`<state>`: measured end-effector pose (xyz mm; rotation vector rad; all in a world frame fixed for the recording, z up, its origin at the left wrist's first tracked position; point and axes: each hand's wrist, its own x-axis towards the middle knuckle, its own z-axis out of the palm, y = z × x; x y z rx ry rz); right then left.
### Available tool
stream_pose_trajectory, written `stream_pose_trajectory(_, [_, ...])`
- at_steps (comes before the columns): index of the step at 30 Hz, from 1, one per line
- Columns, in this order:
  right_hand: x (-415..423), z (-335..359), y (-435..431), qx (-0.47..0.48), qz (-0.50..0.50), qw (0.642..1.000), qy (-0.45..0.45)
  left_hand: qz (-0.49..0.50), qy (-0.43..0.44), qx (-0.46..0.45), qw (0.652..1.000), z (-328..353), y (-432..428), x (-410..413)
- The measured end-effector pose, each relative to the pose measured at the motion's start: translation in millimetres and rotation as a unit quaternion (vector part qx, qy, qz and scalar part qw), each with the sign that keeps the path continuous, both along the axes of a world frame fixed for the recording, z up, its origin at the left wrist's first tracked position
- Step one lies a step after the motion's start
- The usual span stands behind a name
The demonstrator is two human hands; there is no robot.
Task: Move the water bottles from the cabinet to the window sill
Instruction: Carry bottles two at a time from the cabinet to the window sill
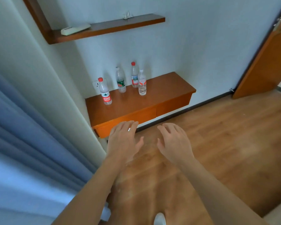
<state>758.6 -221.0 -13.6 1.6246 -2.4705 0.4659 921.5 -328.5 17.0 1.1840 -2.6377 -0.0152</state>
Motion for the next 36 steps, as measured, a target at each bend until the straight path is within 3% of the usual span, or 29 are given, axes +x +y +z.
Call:
stream_pose_trajectory(14, [-110, -12, -163, -0.023, 0.038, 0.999, -0.001, 0.041, -0.022, 0.009, 0.999, -16, -152, -102])
stream_pose_trajectory(25, [-181, -37, -326, 0.030, 0.072, 0.997, -0.024, 0.062, 0.022, 0.029, 0.997, -47, -312, -161])
stream_pose_trajectory(36, [-235, -94, -426, 0.113, 0.062, 0.986, -0.105, 0.144, 0.020, 0.121, 0.982, -119, -395, -143])
